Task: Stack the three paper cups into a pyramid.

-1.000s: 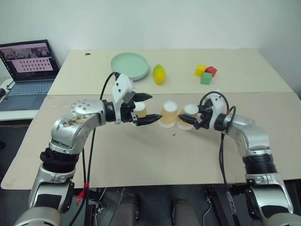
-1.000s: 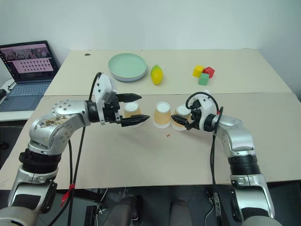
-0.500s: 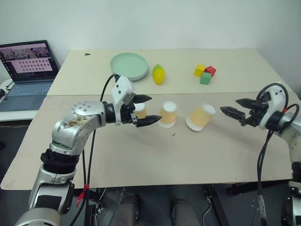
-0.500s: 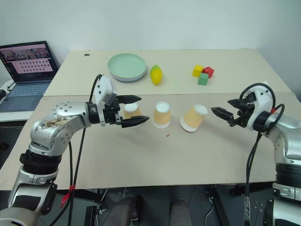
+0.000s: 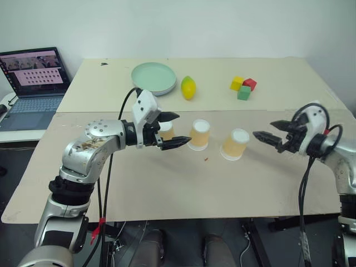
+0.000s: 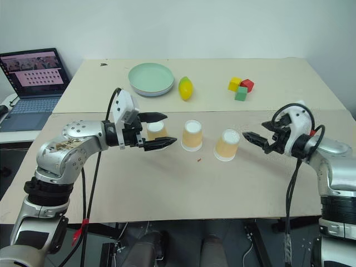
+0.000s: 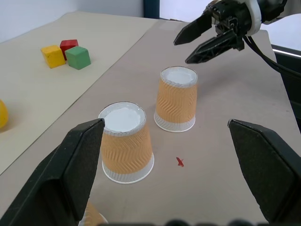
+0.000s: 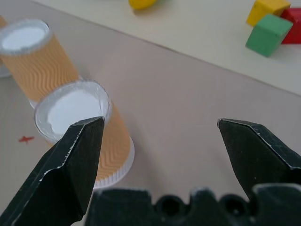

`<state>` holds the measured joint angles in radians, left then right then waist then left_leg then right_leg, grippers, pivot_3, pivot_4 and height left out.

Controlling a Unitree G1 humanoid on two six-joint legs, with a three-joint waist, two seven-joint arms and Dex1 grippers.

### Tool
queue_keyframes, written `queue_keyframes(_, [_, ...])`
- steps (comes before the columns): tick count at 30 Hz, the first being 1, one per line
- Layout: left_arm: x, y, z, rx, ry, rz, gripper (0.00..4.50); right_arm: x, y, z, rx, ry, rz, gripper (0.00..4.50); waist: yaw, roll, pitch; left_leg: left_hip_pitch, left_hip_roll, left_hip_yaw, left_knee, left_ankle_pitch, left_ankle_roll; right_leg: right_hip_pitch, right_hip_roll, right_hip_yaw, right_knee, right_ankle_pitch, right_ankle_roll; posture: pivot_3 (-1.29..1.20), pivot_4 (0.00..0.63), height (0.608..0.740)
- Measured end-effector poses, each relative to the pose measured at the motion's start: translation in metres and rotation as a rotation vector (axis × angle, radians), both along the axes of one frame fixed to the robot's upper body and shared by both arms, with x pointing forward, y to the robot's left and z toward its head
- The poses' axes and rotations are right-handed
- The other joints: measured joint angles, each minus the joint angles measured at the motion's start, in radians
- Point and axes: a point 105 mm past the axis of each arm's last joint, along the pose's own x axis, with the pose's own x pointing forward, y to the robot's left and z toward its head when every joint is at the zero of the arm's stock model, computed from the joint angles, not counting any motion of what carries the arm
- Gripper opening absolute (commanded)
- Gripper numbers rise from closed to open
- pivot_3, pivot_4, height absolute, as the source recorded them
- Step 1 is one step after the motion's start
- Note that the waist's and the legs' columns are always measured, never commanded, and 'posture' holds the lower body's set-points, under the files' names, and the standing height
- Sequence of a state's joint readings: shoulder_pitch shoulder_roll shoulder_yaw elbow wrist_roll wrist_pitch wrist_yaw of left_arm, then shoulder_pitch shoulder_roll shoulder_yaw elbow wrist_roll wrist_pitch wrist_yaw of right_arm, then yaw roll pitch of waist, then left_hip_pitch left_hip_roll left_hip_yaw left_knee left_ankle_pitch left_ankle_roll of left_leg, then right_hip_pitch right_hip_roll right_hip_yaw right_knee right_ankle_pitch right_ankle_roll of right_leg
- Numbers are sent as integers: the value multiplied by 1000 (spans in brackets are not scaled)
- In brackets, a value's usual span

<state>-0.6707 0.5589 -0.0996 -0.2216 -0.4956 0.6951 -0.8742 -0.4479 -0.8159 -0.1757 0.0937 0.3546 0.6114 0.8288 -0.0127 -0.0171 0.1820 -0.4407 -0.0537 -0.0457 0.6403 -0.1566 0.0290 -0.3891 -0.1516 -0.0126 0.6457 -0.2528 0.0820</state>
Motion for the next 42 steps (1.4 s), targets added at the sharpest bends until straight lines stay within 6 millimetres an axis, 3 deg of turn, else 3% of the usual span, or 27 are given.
queue_keyframes(10, [0, 1, 0, 2, -2, 5, 4500, 3, -5, -33, -117, 68, -9, 4473, 0, 0, 0, 0, 0, 0, 0, 0, 0, 0, 0, 0, 0, 0, 0, 0, 150, 740])
queue_keyframes(17, [1, 1, 0, 1, -3, 7, 4500, 6, 14, -47, -96, 92, 39, 4473, -2, 0, 0, 0, 0, 0, 0, 0, 0, 0, 0, 0, 0, 0, 0, 0, 150, 740])
queue_keyframes(31, [0, 0, 0, -2, -6, 11, 4500, 20, 35, -46, -74, 75, 82, 4473, -1, 0, 0, 0, 0, 0, 0, 0, 0, 0, 0, 0, 0, 0, 0, 0, 150, 740])
queue_keyframes(42, [1, 0, 1, 1, -16, 13, 4500, 21, 35, -45, -74, 70, 76, 4473, -1, 0, 0, 0, 0, 0, 0, 0, 0, 0, 0, 0, 0, 0, 0, 0, 150, 740])
